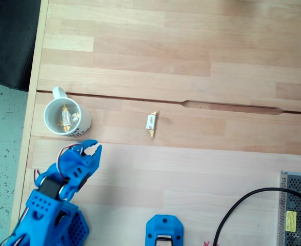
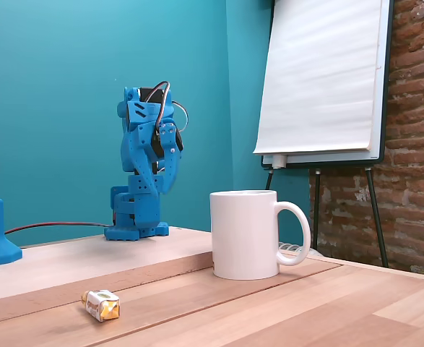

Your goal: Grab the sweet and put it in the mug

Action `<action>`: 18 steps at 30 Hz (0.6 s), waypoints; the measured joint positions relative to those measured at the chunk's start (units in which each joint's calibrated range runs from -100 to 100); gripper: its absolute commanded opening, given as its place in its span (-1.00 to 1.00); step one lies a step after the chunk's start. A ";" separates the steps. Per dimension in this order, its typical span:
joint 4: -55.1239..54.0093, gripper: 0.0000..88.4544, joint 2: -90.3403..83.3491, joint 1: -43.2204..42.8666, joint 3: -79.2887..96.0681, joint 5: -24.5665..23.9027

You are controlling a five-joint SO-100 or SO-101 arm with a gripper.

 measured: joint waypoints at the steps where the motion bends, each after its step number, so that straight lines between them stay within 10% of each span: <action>1: 0.00 -0.92 2.18 0.00 -0.72 0.00; 18: 0.00 -0.92 26.07 6.35 -15.24 17.09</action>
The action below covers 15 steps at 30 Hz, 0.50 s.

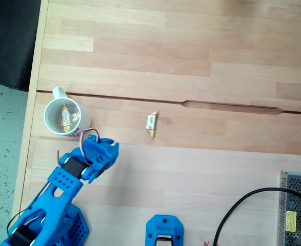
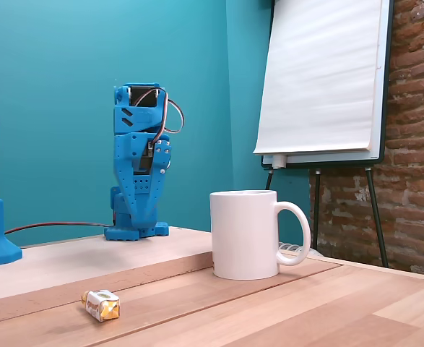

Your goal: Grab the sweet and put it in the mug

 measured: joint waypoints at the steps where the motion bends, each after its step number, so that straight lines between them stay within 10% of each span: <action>1: 0.00 -0.92 1.27 0.44 -0.99 0.68; 15: 0.00 -0.92 29.25 1.40 -25.37 1.86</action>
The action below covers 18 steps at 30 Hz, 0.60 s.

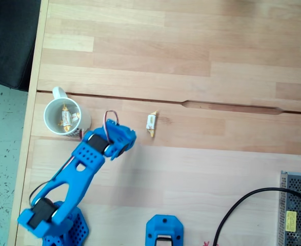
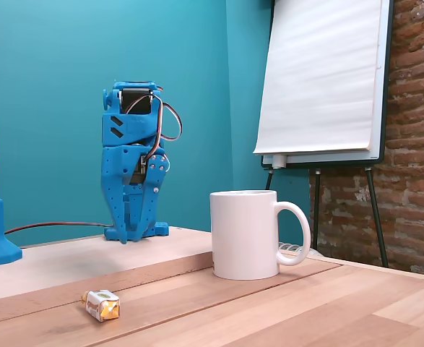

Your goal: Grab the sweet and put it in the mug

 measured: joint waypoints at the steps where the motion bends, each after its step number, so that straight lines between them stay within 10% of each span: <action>1: 0.00 -0.92 1.63 0.00 -1.88 0.15; 18: 0.00 -0.92 6.54 4.87 -7.71 8.55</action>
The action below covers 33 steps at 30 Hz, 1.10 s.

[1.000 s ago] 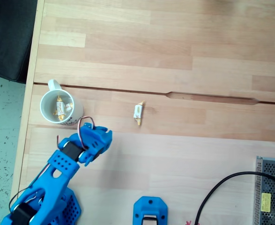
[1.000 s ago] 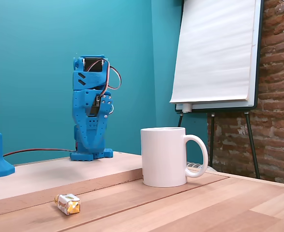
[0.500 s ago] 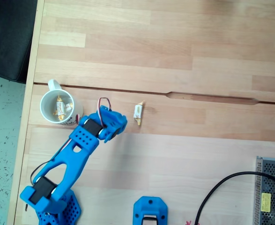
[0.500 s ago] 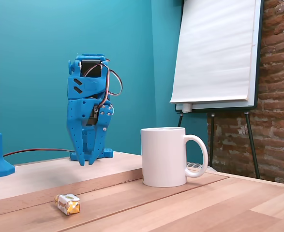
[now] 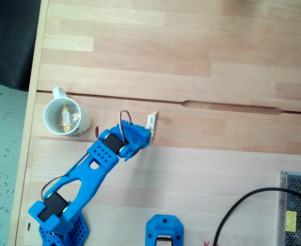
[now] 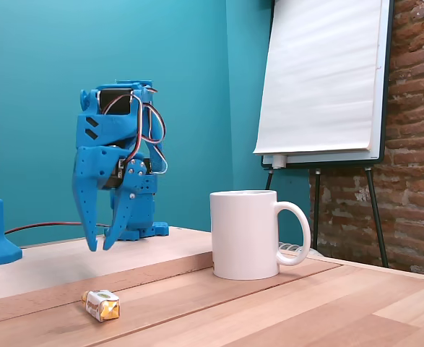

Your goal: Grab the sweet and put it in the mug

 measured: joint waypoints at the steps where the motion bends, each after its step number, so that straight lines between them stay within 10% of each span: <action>1: 0.00 -0.92 0.27 0.00 0.00 0.20; 33: 0.00 -0.83 16.35 -2.51 -16.85 -9.57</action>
